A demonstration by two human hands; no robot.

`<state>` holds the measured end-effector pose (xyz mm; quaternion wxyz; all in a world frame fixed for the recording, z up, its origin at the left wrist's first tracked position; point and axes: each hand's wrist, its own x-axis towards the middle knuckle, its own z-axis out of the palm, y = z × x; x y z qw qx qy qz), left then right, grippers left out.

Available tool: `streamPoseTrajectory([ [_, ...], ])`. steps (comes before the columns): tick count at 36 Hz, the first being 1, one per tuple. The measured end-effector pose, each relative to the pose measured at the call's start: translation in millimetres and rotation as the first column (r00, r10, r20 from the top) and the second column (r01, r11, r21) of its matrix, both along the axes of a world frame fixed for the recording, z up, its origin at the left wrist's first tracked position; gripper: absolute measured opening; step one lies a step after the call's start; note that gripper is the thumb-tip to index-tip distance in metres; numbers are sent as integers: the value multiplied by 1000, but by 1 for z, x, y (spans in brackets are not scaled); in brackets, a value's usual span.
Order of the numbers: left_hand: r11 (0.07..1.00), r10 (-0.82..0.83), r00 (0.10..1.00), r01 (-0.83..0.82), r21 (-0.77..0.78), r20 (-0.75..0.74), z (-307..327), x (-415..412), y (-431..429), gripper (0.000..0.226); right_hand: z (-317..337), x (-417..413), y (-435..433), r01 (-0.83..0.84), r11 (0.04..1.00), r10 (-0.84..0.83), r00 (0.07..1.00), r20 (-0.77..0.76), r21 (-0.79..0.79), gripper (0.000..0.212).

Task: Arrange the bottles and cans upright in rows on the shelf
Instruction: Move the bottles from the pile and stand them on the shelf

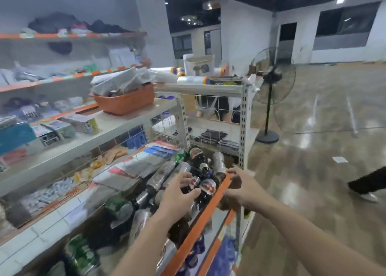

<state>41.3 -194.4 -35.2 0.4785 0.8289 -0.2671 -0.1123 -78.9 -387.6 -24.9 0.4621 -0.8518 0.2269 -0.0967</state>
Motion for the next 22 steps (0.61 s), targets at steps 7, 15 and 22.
streamPoseTrajectory([
  [7,999,36,999,-37,-12,-24,-11,72,-47,40,-13,82,-53,-56,997,53,997,-49,-57,67],
  [15,998,60,988,-58,19,-141,-43,139,-102,43,-21,159,-106,-176,963,150,980,-134,-203,67],
  [22,991,122,978,-112,71,-171,-62,168,-124,46,-47,230,-121,-482,721,357,874,-329,-499,80],
])
